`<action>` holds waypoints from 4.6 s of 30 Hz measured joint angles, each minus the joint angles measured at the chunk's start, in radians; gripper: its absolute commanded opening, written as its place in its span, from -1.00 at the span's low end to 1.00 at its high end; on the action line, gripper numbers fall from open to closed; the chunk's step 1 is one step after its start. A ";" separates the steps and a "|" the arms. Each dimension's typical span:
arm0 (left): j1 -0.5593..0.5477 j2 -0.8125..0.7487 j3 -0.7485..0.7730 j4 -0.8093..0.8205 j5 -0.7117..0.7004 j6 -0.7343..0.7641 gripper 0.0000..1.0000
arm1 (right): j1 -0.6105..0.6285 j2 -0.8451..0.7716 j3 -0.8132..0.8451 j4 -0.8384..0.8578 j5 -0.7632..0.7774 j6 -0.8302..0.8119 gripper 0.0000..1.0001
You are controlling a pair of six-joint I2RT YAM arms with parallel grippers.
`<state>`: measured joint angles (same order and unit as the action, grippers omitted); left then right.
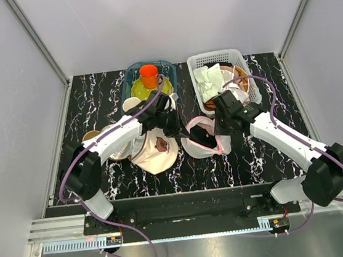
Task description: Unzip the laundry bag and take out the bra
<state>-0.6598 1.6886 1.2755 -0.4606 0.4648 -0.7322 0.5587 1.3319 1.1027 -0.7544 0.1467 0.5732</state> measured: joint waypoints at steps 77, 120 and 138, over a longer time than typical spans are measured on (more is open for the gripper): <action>-0.009 -0.018 -0.178 0.057 -0.034 -0.009 -1.00 | 0.005 -0.253 0.315 0.365 -0.177 -0.023 -1.00; -0.039 -0.045 -0.190 0.061 -0.016 -0.008 -1.00 | -0.477 1.048 1.059 0.322 -0.248 -0.043 -1.00; -0.046 -0.045 -0.190 0.036 -0.028 -0.009 -1.00 | -0.435 1.266 1.382 0.187 -0.391 0.000 0.12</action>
<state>-0.7055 1.6432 1.0851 -0.4248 0.4366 -0.7410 0.1234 2.5977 2.4847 -0.5678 -0.2440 0.5735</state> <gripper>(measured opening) 0.012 0.389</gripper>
